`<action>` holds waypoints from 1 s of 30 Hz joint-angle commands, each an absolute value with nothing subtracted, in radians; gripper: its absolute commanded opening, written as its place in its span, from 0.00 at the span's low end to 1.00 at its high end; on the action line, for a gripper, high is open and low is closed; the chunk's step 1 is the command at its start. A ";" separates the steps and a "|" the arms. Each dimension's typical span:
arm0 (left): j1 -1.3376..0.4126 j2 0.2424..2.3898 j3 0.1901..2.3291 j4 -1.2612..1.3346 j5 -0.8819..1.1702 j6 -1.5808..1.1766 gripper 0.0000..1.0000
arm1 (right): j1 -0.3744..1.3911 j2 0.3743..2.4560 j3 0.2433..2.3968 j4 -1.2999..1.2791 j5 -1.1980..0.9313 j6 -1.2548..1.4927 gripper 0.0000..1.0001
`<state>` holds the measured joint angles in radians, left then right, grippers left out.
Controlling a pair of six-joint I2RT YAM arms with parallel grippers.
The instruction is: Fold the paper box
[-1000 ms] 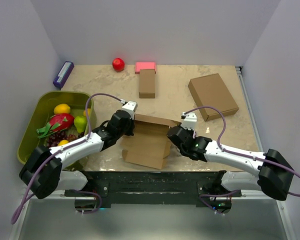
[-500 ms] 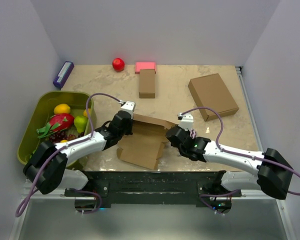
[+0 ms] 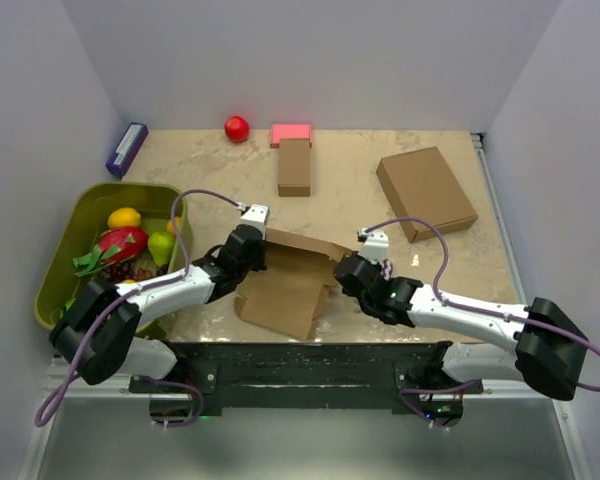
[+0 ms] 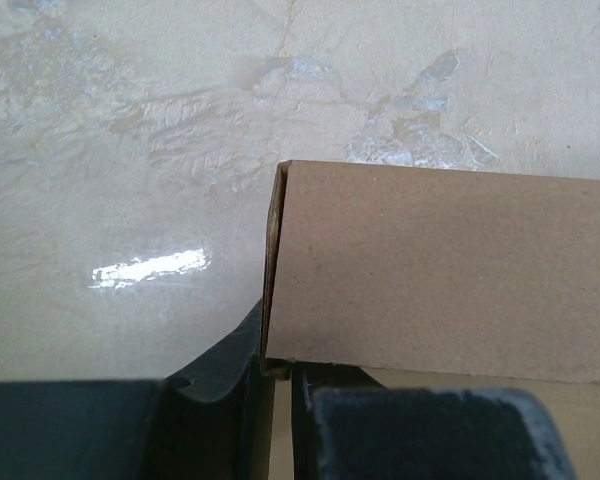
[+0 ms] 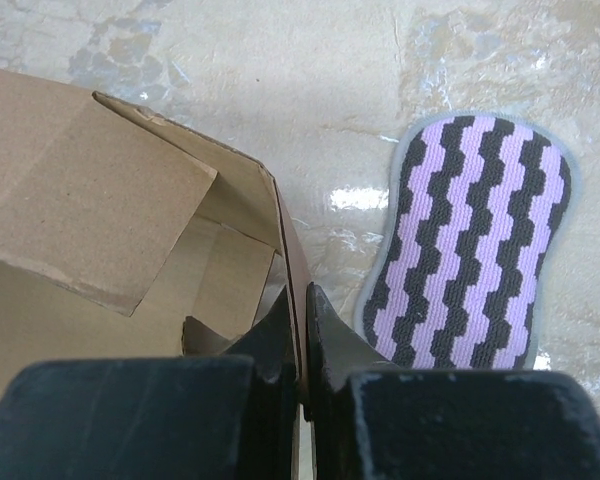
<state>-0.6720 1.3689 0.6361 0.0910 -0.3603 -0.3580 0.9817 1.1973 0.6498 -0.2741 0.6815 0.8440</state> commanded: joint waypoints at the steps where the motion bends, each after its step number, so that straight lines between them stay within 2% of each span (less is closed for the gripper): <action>1: -0.663 1.365 0.580 0.176 -0.341 -0.348 0.12 | 0.983 1.207 0.606 -0.167 0.732 0.861 0.00; 2: -0.664 1.352 0.574 0.196 -0.313 -0.345 0.24 | 0.983 1.212 0.598 -0.135 0.745 0.859 0.00; 4: -0.663 1.332 0.548 0.207 -0.287 -0.342 0.38 | 0.983 1.219 0.574 -0.086 0.767 0.861 0.00; 5: -0.664 1.304 0.535 0.206 -0.266 -0.342 0.53 | 0.983 1.220 0.566 -0.075 0.791 0.858 0.00; 8: -0.663 1.221 0.515 0.181 -0.191 -0.345 0.72 | 0.983 1.206 0.542 -0.023 0.819 0.833 0.00; 13: -0.663 1.073 0.518 0.042 -0.086 -0.377 0.84 | 0.983 1.166 0.473 0.137 0.836 0.743 0.00; 18: -0.646 0.957 0.650 -0.139 -0.026 -0.374 0.95 | 0.983 1.131 0.387 0.319 0.795 0.551 0.00; 19: -0.625 0.978 0.716 -0.212 0.016 -0.353 0.96 | 0.983 1.121 0.373 0.374 0.752 0.464 0.00; 23: -0.545 1.061 0.883 -0.265 0.115 -0.282 0.97 | 0.983 1.103 0.347 0.420 0.697 0.420 0.00; 27: -0.411 1.173 0.948 -0.229 0.253 -0.281 0.96 | 0.983 1.114 0.327 0.471 0.586 0.373 0.00; 30: -0.397 1.239 0.979 -0.170 0.298 -0.281 0.95 | 0.985 1.150 0.340 0.465 0.500 0.356 0.00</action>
